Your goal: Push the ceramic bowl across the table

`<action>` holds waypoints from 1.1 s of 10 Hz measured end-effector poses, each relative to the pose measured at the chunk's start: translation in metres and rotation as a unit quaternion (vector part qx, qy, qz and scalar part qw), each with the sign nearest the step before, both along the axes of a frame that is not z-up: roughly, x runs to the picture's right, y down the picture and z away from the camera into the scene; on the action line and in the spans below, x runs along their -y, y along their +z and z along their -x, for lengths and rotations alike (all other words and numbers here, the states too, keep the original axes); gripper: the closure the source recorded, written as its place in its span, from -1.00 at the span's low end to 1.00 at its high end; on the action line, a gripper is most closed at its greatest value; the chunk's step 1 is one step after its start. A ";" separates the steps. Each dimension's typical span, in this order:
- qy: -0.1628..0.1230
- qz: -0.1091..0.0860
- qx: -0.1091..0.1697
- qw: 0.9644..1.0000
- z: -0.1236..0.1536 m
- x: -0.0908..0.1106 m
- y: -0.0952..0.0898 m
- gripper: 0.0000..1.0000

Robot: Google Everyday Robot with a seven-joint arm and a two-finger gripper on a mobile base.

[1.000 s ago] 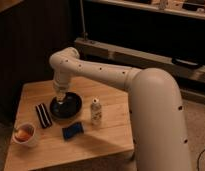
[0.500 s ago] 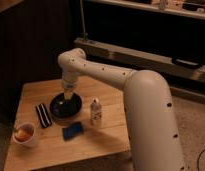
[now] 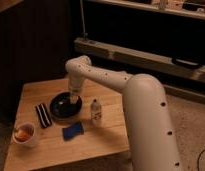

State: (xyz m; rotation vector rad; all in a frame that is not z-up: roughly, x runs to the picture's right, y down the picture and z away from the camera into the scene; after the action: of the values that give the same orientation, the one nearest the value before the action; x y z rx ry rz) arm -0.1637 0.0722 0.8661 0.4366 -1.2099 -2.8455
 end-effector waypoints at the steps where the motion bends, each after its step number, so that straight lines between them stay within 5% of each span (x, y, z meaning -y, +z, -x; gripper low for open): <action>1: -0.004 0.010 -0.004 1.000 -0.006 -0.007 0.005 1.00; 7: -0.037 0.046 -0.027 0.998 -0.024 -0.023 0.032 1.00; 11: -0.010 0.058 -0.063 0.996 -0.080 -0.036 0.028 1.00</action>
State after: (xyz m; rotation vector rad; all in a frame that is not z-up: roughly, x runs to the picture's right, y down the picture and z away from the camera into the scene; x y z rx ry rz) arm -0.0840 0.1087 0.8937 0.2377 -1.3532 -2.7525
